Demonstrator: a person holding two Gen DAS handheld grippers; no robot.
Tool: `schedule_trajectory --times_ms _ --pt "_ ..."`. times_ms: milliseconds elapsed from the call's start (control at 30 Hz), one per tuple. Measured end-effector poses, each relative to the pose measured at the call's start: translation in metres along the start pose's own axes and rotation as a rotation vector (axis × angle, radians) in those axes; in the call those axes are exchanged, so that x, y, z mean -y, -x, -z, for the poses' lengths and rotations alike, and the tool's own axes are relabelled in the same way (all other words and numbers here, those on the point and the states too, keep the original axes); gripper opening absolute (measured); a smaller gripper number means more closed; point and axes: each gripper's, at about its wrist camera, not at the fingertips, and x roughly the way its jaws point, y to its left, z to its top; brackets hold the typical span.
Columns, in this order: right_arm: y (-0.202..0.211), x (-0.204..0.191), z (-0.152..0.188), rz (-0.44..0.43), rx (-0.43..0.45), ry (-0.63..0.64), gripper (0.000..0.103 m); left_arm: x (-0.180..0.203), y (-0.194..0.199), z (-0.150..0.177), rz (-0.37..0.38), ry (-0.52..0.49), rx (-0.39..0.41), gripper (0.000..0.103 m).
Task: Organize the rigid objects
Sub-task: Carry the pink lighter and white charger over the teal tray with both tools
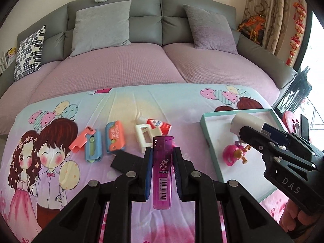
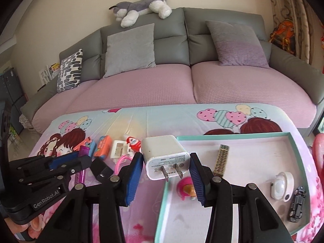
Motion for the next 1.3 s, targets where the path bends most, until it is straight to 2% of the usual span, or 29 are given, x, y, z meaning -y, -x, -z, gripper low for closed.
schedule_trajectory --times_ms 367,633,833,1000,1300 --pt "0.018 0.08 0.006 0.168 -0.007 -0.139 0.049 0.07 -0.011 -0.016 0.075 -0.092 -0.014 0.02" --pt "0.024 0.124 0.016 0.281 -0.034 -0.214 0.049 0.114 -0.034 -0.005 0.137 -0.148 -0.075 0.02" --pt "0.015 0.133 0.023 0.284 -0.083 -0.214 0.049 0.137 -0.054 0.012 0.156 -0.178 -0.138 0.02" --pt "0.004 0.131 0.029 0.254 -0.118 -0.2 0.05 0.144 -0.067 0.025 0.147 -0.179 -0.182 0.021" --pt "-0.009 0.139 0.039 0.261 -0.175 -0.206 0.05 0.152 -0.082 0.034 0.118 -0.183 -0.217 0.021"
